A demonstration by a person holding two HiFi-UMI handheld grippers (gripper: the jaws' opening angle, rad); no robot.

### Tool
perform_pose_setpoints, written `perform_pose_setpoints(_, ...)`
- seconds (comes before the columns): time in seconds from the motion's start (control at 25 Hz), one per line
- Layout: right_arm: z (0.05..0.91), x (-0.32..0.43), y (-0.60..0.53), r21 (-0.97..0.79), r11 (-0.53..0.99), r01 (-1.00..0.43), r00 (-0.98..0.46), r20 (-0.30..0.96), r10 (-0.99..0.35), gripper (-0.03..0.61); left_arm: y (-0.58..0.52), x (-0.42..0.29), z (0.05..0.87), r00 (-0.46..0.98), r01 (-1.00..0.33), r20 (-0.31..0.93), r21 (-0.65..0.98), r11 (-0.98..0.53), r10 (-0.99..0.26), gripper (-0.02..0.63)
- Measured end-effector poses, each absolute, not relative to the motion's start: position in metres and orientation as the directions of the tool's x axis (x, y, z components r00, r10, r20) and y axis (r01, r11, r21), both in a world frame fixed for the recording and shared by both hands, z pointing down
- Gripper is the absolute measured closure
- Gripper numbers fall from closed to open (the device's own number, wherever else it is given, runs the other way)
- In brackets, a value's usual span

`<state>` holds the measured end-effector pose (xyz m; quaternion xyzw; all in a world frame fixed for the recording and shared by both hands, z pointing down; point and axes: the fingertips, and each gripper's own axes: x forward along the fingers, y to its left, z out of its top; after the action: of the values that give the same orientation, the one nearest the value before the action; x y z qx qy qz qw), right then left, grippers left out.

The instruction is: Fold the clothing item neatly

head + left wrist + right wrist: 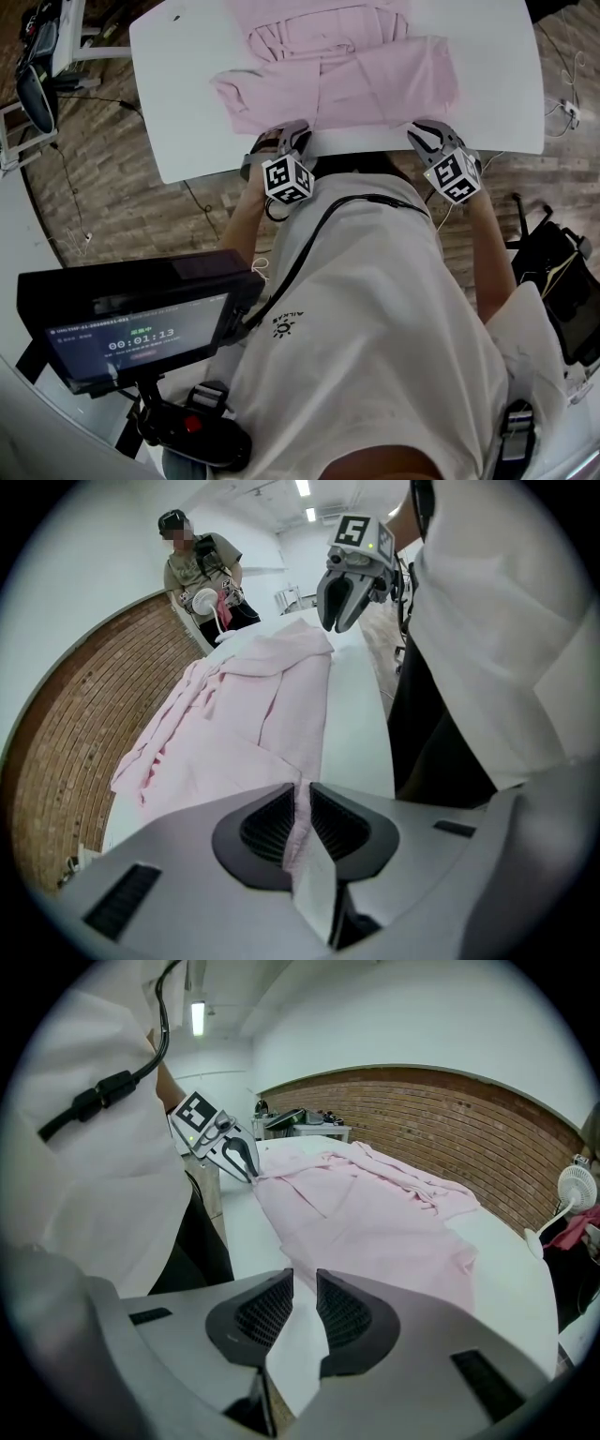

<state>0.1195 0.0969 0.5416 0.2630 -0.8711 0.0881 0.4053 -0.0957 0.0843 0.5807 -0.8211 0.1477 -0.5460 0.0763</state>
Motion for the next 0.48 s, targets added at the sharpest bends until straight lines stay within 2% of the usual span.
perform_pose_setpoints(0.16, 0.551, 0.109, 0.102, 0.099, 0.876, -0.473, -0.52, 0.771, -0.368, 0.512, 0.079, -0.097, 0.569, 0.383, -0.208, 0.861, -0.273, -0.939, -0.335, 0.563)
perform_pose_setpoints(0.28, 0.557, 0.096, 0.102, 0.166, 0.902, -0.398, -0.509, 0.778, -0.368, 0.466, 0.074, -0.096, 0.562, 0.397, -0.235, 0.85, -0.269, -0.934, -0.345, 0.563)
perform_pose_setpoints(0.48, 0.568, 0.079, 0.098, 0.297, 0.915, -0.274, -0.472, 0.787, -0.397, 0.46, 0.073, -0.097, 0.56, 0.398, -0.238, 0.85, -0.267, -0.934, -0.344, 0.563)
